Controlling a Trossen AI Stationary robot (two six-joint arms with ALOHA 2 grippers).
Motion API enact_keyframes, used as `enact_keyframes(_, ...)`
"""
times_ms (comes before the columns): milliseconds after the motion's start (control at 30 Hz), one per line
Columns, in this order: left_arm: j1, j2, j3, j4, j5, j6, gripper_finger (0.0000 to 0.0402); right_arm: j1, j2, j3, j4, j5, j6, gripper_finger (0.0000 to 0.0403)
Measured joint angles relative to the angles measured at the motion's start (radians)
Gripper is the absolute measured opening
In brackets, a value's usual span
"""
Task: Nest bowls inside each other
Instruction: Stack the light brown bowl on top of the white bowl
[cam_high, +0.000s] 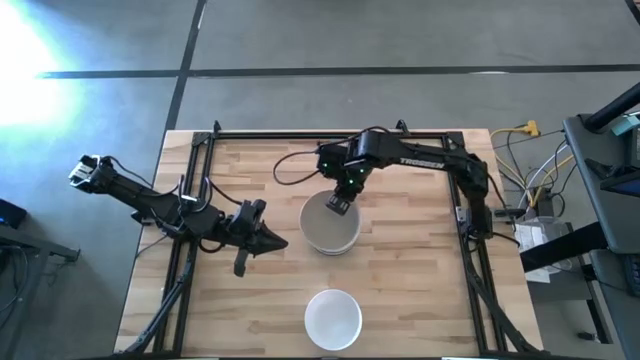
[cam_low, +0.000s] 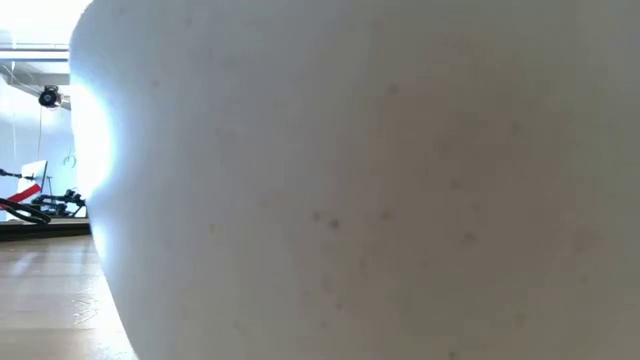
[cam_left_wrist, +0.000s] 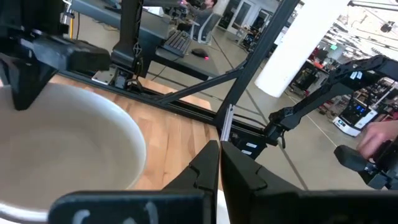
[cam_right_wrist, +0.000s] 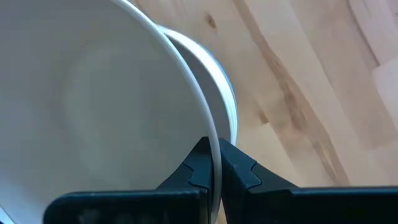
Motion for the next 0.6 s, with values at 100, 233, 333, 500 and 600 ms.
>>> enact_keyframes(100,0.0,0.0,0.0,0.0,0.0,0.0,0.0,0.001,0.018,0.007,-0.039,0.0,-0.02,0.0009)
enact_keyframes(233,0.0,0.0,0.0,-0.001,0.0,0.0,0.0,0.001,0.023,-0.008,-0.04,0.0,-0.021,0.0009)
enact_keyframes(333,0.0,0.0,0.0,-0.002,0.0,0.0,0.0,0.001,0.022,-0.014,-0.04,0.001,-0.021,0.001)
enact_keyframes(500,0.001,-0.001,-0.001,-0.01,0.0,0.001,0.0,0.001,0.022,-0.021,-0.036,0.0,-0.028,0.0032)
enact_keyframes(600,0.001,-0.001,-0.001,-0.01,0.0,0.001,0.0,0.001,0.021,-0.02,-0.036,0.0,-0.029,0.0053)
